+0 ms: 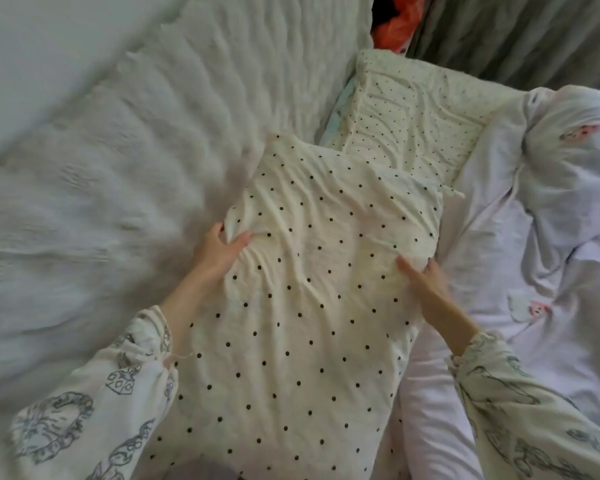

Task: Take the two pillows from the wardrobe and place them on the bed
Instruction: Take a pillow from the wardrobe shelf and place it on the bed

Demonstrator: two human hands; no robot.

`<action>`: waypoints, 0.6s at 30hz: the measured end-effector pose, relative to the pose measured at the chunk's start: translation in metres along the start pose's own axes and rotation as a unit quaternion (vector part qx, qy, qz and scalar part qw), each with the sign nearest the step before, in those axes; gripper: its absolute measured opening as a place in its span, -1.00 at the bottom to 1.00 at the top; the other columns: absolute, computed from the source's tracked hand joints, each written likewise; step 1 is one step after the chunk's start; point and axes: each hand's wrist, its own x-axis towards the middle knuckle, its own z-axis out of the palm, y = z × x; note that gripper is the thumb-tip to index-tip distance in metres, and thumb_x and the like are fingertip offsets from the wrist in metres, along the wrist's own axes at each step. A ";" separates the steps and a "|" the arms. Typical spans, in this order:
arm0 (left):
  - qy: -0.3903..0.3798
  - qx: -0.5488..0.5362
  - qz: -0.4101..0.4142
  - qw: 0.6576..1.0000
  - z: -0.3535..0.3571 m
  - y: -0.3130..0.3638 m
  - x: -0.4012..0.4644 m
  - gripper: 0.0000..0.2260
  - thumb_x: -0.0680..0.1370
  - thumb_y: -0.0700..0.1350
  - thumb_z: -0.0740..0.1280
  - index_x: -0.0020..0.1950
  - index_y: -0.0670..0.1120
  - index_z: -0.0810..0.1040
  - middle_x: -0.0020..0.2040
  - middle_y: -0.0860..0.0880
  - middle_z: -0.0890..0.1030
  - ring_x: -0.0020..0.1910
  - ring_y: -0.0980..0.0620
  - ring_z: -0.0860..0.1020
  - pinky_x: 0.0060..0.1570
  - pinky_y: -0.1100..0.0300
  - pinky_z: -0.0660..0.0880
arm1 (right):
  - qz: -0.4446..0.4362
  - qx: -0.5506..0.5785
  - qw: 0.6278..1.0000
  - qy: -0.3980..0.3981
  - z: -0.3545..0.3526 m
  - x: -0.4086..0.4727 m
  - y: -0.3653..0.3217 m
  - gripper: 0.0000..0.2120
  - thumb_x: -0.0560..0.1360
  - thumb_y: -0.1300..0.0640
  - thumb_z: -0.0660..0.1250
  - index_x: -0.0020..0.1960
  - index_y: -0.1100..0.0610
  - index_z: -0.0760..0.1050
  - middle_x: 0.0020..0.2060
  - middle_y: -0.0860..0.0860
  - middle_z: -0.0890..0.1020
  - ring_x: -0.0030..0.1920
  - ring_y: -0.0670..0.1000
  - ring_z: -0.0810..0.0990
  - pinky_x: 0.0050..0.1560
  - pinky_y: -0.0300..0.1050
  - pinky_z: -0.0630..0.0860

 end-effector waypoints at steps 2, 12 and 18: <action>-0.005 0.033 -0.007 0.999 0.012 -0.017 0.019 -0.49 0.49 0.11 0.30 0.36 -0.10 0.36 0.31 -0.14 0.49 0.20 -0.13 0.49 0.11 0.07 0.41 | -0.015 -0.064 0.998 0.008 0.013 0.013 0.009 -0.28 0.48 -0.08 0.32 0.49 0.13 0.09 0.47 0.15 0.25 0.42 0.16 0.28 0.39 0.15 0.27; -0.119 0.157 -0.084 0.977 0.058 -0.132 0.038 -0.43 0.53 0.10 0.25 0.44 -0.16 0.22 0.40 -0.21 0.38 0.33 -0.21 0.38 0.30 -0.03 0.35 | 0.088 -0.176 0.979 -0.047 0.065 0.019 0.126 -0.25 0.48 -0.07 0.33 0.49 0.20 0.05 0.48 0.14 0.19 0.44 0.15 0.22 0.35 0.06 0.25; -0.112 0.051 -0.122 0.985 0.074 -0.161 0.051 -0.32 0.43 0.24 0.31 0.41 -0.09 0.24 0.38 -0.11 0.41 0.32 -0.14 0.41 0.28 0.03 0.33 | 0.100 -0.119 0.987 -0.035 0.070 0.019 0.162 -0.38 0.45 0.07 0.39 0.40 0.21 0.21 0.12 0.00 0.39 0.08 -0.03 0.37 0.11 -0.09 0.33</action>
